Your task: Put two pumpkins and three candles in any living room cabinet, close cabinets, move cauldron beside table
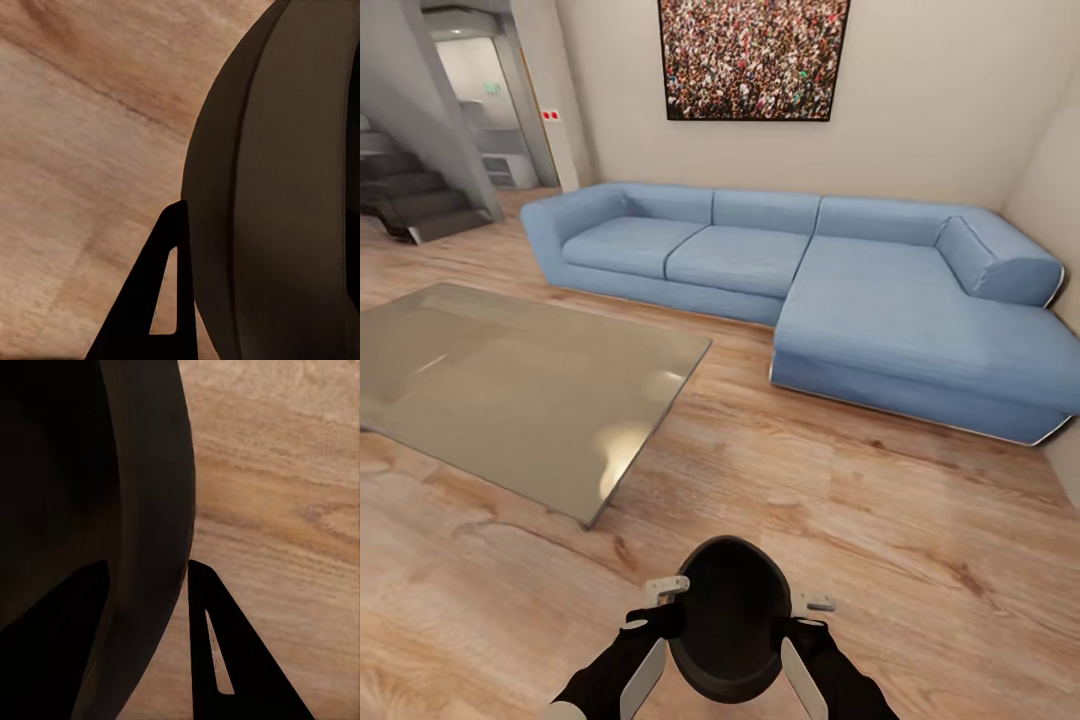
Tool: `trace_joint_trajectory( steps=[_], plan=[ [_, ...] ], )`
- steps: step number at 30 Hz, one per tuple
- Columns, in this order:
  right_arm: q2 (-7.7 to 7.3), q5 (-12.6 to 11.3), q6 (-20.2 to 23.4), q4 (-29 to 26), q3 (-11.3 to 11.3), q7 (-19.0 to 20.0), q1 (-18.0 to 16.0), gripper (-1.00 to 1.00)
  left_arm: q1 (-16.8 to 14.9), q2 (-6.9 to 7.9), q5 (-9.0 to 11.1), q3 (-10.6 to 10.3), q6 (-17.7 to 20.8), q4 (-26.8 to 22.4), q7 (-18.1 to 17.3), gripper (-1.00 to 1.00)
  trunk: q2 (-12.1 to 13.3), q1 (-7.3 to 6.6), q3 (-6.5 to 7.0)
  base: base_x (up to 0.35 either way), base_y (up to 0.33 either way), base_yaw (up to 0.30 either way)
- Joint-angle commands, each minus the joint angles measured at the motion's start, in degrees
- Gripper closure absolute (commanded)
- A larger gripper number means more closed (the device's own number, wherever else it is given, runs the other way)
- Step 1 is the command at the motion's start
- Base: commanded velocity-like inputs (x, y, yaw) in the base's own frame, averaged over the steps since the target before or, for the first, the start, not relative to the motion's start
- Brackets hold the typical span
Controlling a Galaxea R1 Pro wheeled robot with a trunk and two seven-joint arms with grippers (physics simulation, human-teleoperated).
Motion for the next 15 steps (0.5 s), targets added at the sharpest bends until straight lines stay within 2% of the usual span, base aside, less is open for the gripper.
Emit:
trace_joint_trajectory(
  steps=[1, 9, 15],
  plan=[
    [0.0, 0.1, 0.2, -0.2, 0.0, -0.4, 0.0, 1.0, 0.0, 0.0, 0.1, -0.2, 0.3, 0.0, 0.5, 1.0, 0.0, -0.01, -0.04, 0.0, -0.036, 0.285],
    [0.0, 0.2, 0.2, -0.2, 0.1, -0.4, 0.0, 1.0, 0.0, 0.0, 0.1, -0.2, 0.3, 0.0, 0.5, 1.0, 0.0, -0.01, -0.04, 0.006, -0.121, 0.285],
    [0.0, 0.2, 0.2, -0.2, 0.1, -0.4, 0.0, 1.0, 0.0, 0.0, 0.1, -0.2, 0.3, 0.0, 0.5, 1.0, 0.0, -0.01, -0.04, 0.15, -0.239, 0.285]
  ],
)
